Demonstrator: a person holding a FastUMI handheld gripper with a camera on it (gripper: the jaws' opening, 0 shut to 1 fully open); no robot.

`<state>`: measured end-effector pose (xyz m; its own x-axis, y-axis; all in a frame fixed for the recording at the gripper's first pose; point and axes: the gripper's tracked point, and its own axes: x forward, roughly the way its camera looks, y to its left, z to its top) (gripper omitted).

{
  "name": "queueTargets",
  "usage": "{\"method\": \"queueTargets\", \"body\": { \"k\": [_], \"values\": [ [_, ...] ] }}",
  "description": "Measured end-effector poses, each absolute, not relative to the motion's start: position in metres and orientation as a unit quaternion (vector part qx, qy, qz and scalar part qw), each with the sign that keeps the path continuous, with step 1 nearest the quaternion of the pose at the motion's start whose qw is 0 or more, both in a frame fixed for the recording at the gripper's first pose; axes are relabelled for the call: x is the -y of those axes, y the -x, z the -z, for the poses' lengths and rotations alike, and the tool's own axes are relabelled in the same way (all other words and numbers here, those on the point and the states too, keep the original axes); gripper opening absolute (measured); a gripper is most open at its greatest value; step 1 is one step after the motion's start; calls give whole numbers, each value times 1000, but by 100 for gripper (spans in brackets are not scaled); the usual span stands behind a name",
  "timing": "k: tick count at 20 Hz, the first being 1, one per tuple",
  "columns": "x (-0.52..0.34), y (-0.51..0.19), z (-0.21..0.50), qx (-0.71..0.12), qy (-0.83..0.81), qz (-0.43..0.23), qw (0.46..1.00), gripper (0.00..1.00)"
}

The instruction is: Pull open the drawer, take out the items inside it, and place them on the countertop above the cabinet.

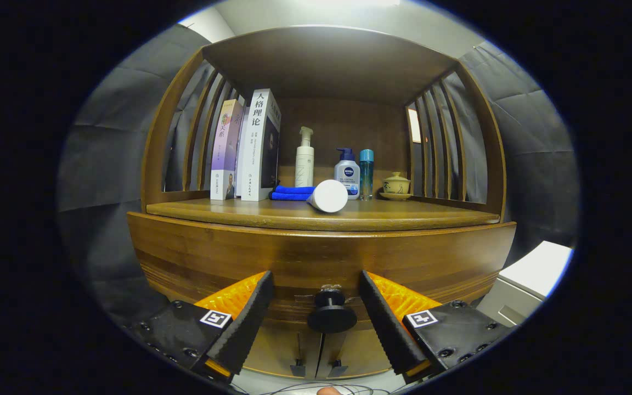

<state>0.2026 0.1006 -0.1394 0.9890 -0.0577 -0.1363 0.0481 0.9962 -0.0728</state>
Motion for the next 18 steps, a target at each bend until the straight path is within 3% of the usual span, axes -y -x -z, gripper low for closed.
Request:
{"method": "queueTargets", "body": {
  "k": [9, 18],
  "values": [
    [-104, -219, 137, -59, 31, 17, 998, 98],
    [-86, -133, 34, 11, 18, -6, 1000, 100]
  ]
}}
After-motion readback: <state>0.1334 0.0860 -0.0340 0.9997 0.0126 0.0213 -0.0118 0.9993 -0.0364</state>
